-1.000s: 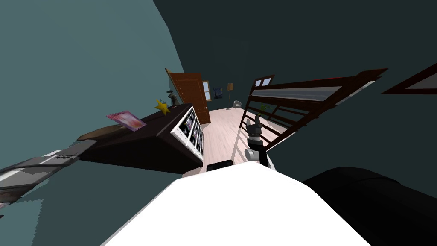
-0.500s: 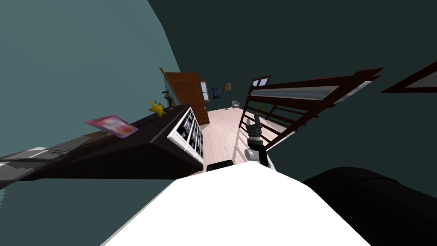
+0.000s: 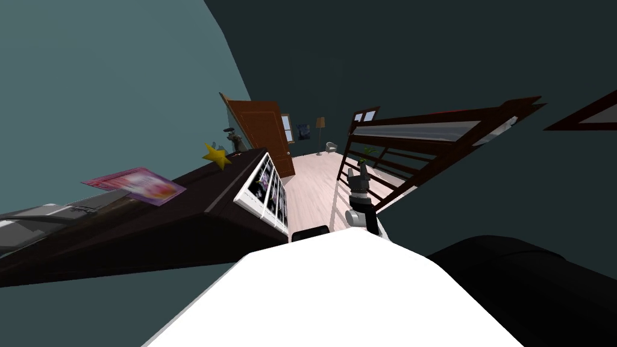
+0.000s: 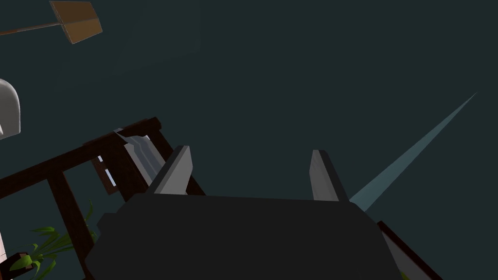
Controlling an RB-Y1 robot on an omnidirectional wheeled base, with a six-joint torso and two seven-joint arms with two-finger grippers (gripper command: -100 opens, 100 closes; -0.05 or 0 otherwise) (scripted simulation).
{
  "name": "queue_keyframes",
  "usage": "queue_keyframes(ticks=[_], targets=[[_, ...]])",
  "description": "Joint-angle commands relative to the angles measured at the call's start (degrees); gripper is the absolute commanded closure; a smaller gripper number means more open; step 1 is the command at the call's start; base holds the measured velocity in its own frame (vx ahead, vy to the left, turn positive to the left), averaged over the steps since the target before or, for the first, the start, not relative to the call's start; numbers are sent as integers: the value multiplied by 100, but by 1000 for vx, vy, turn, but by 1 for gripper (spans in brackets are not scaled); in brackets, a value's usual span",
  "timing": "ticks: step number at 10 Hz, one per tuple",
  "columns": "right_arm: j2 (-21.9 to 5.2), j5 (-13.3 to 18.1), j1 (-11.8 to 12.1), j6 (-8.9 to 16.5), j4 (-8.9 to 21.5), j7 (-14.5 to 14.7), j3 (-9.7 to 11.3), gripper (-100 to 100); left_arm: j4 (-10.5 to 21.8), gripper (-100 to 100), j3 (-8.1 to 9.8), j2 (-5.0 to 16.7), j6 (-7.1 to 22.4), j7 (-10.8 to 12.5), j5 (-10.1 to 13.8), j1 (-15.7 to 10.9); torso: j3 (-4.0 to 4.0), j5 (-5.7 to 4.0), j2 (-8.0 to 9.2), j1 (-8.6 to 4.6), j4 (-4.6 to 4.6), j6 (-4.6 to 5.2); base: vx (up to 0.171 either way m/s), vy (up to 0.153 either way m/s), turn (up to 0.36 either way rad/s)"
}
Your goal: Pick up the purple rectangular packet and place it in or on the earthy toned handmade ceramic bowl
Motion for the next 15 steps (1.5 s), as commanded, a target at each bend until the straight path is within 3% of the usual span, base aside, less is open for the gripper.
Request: queue_keyframes(ticks=[1,2,3,4,5,6,7,11,12,13,14,15], targets=[[0,0,0,0,0,0,0,0,8,-100,132,201,122,-54,111,234,0,0,0,0,0,0,77,72,-70],[0,0,0,0,0,0,0,0,5,-100,204,300,179,-77,161,351,-1,0,-2,0,-1,1,79,71,-62],[0,0,0,0,0,0,0,0,15,-100,154,238,129,-56,125,268,-2,0,-3,0,-1,0,34,32,-16],[0,0,0,0,0,0,0,0,17,0,161,251,143,-63,132,278,6,-2,10,-13,2,-2,7,6,0],[1,0,-1,0,0,0,1,0,70,-100,210,368,301,-28,163,289,13,-5,22,-23,6,-3,18,18,-126],[1,0,-1,0,0,0,1,0,36,-100,202,312,215,-42,152,300,12,-6,21,-22,5,2,10,15,-39],[1,0,0,0,0,0,1,0,38,100,209,321,239,-35,155,302,15,-5,25,-24,6,-4,0,0,0],[1,0,-1,0,0,0,1,0,39,100,211,320,237,-36,155,300,18,-5,30,-32,7,-3,0,0,0],[1,0,-1,0,0,0,1,0,39,0,211,320,237,-36,155,300,18,-5,31,-32,7,-3,0,0,0],[1,0,-1,0,0,0,1,0,39,100,211,320,237,-36,155,300,18,-5,31,-32,7,-3,0,0,0],[1,0,-1,0,0,0,1,0,39,0,211,320,237,-36,155,300,18,-5,30,-31,7,-3,0,0,0],[1,0,-1,0,0,0,1,0,91,100,436,437,308,18,96,368,18,-5,31,-31,7,-3,-51,-34,-14]])
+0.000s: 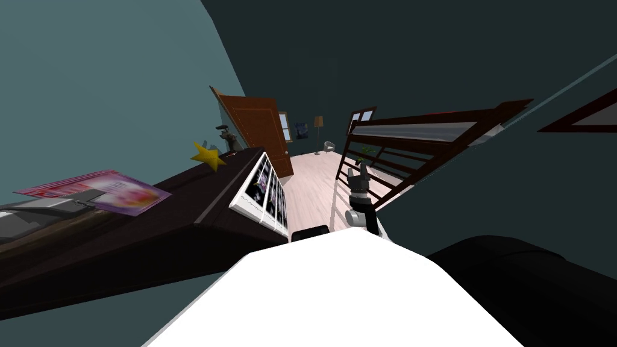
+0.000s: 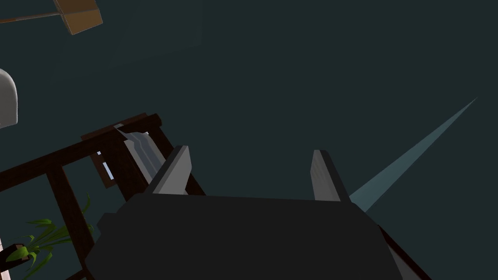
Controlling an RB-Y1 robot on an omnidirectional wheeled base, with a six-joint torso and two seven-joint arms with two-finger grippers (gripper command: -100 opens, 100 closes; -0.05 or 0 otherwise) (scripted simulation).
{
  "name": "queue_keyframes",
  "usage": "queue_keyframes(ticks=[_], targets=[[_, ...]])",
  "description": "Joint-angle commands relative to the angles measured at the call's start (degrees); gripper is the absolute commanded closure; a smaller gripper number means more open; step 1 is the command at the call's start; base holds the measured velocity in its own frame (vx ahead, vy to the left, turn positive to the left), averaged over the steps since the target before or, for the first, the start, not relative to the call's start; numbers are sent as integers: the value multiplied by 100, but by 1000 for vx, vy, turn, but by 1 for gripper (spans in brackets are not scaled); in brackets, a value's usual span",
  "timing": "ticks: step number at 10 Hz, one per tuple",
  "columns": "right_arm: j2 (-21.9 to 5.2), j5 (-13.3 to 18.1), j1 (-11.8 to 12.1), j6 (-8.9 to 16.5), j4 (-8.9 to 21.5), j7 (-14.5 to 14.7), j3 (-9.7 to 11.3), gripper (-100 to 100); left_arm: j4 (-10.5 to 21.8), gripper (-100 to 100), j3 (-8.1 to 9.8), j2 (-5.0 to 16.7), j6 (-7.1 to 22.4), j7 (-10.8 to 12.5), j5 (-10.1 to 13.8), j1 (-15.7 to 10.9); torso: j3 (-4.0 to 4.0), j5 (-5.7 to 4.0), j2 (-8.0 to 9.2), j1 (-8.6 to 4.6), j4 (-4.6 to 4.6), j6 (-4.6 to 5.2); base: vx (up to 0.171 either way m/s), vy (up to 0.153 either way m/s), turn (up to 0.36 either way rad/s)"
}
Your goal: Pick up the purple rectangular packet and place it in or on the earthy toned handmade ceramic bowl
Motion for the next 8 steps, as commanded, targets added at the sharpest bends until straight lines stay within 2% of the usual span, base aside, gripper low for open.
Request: queue_keyframes(ticks=[1,4,8], targets=[[0,0,0,0,0,0,0,0,35,100,194,130,107,49,-62,32,0,0,0,0,0,0,-86,-44,-8],[0,0,-1,0,0,0,0,0,135,100,599,350,226,145,-185,140,16,-8,24,-10,8,-4,-90,-36,-12],[0,0,-1,0,0,0,1,0,299,100,1228,715,411,302,-389,304,24,-17,37,-29,13,-6,-104,-49,-10]])
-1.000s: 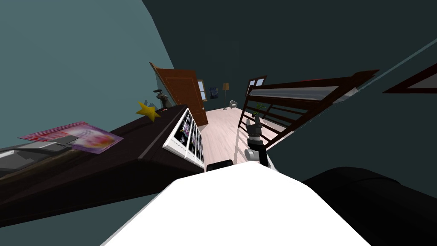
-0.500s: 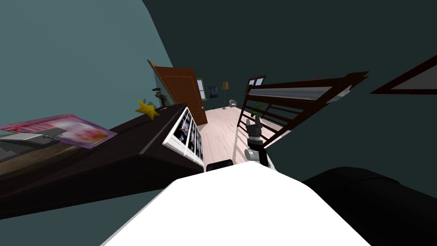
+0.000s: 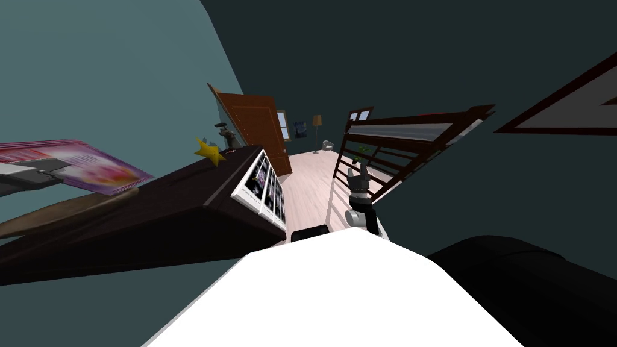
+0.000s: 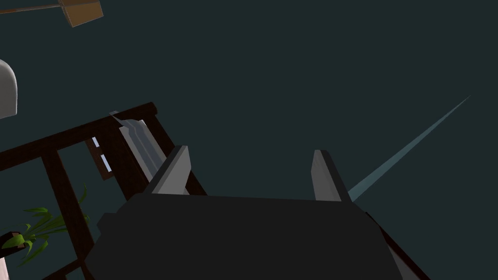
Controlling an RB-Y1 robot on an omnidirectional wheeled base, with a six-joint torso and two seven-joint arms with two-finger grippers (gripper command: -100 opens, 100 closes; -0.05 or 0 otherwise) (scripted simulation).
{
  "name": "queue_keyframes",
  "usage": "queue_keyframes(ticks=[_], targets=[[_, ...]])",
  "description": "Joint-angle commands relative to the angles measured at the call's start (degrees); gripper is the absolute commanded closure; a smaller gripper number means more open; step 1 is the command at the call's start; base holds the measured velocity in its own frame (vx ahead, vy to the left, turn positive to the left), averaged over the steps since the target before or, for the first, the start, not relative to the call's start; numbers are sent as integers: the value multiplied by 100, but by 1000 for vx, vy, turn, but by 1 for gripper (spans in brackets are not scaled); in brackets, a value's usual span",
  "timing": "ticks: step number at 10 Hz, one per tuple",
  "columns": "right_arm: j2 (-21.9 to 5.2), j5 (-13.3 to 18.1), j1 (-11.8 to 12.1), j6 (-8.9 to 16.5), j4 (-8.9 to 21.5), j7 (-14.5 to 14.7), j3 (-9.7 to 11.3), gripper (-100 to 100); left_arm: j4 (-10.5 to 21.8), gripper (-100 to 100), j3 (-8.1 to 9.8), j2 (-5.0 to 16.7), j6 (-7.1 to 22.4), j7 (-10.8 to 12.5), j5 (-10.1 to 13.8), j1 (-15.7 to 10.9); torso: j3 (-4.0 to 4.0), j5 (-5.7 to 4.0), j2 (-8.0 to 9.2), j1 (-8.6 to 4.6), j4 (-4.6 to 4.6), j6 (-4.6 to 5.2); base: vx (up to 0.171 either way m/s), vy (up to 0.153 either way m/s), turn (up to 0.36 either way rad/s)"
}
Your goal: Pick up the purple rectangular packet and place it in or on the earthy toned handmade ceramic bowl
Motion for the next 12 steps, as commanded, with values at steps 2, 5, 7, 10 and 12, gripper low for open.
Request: queue_keyframes(ticks=[2,5,7,10,12], targets=[[0,0,0,0,0,0,0,0,129,100,474,242,111,116,-124,134,2,-2,2,-2,2,-4,-114,-44,-12],[0,0,0,0,0,0,0,0,226,100,937,515,258,240,-224,290,3,-5,2,0,4,-5,-98,-23,-5],[0,0,1,0,0,0,0,0,268,100,1209,679,355,320,-254,408,-4,-2,-11,7,0,-5,-78,-2,1],[-1,0,1,0,0,0,-1,0,278,100,1633,941,543,464,-192,687,-3,4,-9,32,0,-6,-85,47,12],[-2,0,1,0,0,0,-1,0,217,100,1836,1072,677,556,-36,935,-10,14,-20,61,-3,-9,-45,122,27]])
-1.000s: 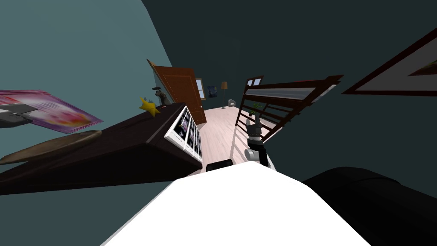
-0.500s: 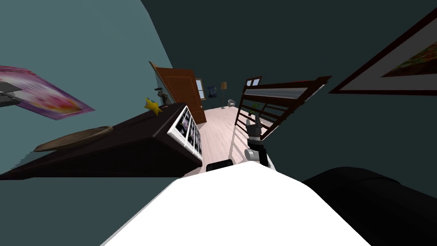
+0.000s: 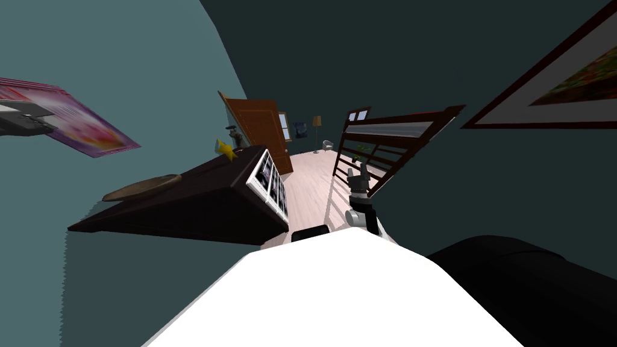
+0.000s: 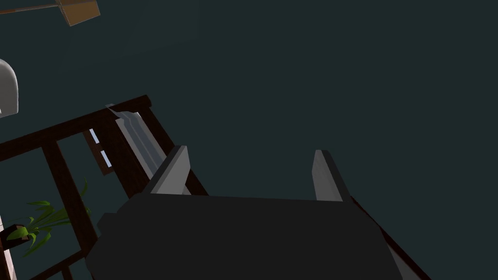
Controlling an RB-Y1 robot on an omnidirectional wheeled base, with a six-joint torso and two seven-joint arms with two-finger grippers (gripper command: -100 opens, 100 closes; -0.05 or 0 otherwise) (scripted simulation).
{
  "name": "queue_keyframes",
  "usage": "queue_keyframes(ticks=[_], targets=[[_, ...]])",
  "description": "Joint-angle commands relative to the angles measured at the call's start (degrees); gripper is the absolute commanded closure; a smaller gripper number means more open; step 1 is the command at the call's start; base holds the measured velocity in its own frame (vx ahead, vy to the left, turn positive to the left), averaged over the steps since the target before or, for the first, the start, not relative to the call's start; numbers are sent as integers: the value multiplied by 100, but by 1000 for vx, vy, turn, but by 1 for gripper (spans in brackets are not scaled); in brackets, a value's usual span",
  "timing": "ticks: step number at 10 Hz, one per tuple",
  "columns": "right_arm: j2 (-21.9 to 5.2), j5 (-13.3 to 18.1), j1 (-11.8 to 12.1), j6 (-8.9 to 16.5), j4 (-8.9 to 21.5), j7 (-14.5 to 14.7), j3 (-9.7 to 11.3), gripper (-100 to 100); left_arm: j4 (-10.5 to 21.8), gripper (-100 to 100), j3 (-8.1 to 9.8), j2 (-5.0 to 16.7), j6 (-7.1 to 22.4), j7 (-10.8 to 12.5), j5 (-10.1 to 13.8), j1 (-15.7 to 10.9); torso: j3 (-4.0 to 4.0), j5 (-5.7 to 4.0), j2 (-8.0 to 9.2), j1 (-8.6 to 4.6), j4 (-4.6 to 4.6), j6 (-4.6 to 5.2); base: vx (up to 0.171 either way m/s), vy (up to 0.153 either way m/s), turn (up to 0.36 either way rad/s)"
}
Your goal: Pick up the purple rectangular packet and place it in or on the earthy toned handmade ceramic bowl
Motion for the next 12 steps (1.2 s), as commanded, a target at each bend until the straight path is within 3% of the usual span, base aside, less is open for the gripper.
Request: queue_keyframes(ticks=[1,4,6,7,12], targets=[[0,0,0,0,0,0,0,0,-71,100,147,46,91,66,133,205,0,0,0,0,0,0,-29,120,31],[0,0,1,0,0,0,0,0,-250,100,262,121,256,163,488,589,-16,6,-25,10,-8,2,16,140,41],[0,0,1,0,0,0,-1,0,-303,100,275,130,295,184,589,689,-25,17,-40,35,-12,2,37,148,21],[0,0,1,0,0,0,0,0,-413,100,292,139,369,222,795,887,-26,17,-40,28,-14,3,37,177,69],[-1,0,1,0,0,0,-1,0,-702,100,320,140,551,310,1328,1397,-35,29,-53,47,-19,5,56,164,41]])
